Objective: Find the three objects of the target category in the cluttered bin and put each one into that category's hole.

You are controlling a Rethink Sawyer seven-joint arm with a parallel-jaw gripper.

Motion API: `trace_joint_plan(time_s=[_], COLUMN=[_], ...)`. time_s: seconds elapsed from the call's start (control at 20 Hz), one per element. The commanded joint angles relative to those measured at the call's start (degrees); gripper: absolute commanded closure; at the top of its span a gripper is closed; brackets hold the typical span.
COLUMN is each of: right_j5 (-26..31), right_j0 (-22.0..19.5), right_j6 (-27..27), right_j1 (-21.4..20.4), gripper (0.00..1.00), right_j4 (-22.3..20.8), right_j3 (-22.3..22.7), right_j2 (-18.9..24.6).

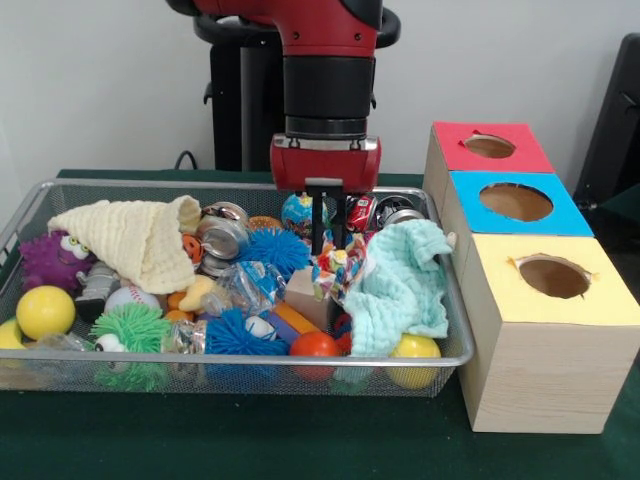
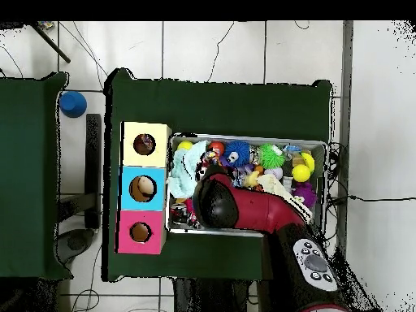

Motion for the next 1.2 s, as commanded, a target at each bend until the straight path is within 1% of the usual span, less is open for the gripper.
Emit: trace_joint_plan(time_s=[0.05,0.7,0.95,1.2], right_j5=[9.51,15.02,16.54,16.86], right_j0=[-0.06,1.74,4.62,7.07], right_j6=[8.22,8.45,10.3,11.26], right_j1=[-3.05,-7.0,-8.74,-8.97], gripper=[1.0,1.0,1.0,1.0], right_j4=[3.37,5.28,6.49,7.72], right_j3=[4.11,4.2,4.35,3.9], right_j2=[3.23,1.92,0.15,-1.41])
